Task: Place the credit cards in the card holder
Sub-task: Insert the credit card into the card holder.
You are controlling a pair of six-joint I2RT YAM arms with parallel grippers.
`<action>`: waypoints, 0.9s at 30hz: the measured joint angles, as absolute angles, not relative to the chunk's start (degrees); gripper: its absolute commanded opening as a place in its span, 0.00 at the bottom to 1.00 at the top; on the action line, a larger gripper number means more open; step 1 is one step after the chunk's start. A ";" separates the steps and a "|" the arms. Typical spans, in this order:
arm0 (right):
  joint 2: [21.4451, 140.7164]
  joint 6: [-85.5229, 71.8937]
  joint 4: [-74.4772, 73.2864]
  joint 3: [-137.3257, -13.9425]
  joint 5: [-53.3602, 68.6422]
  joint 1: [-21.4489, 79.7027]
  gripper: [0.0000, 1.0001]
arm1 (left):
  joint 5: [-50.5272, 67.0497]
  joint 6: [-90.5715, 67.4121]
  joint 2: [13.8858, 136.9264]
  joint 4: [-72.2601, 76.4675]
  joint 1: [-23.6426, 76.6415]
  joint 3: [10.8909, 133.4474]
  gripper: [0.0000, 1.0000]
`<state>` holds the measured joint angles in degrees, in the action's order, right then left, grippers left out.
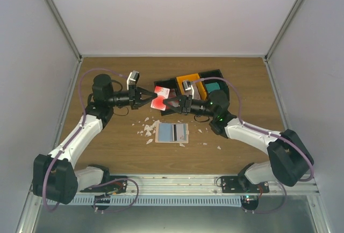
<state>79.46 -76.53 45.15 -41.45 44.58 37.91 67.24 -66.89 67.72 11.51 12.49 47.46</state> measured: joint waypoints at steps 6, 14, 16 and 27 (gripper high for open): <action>79.42 -76.55 44.36 -41.43 43.48 38.02 0.01 | 65.60 -62.67 67.61 9.43 12.49 47.44 0.55; 74.11 -66.98 29.91 -37.87 39.66 37.82 0.00 | 54.87 -47.35 63.79 -6.00 12.51 46.78 0.64; 72.07 -63.66 25.12 -36.34 38.22 37.80 0.00 | 51.75 -44.31 61.93 -8.54 12.62 45.01 0.63; 70.98 -55.75 12.25 -23.83 34.83 37.78 0.00 | 40.16 -40.38 60.23 -10.59 20.29 29.67 0.48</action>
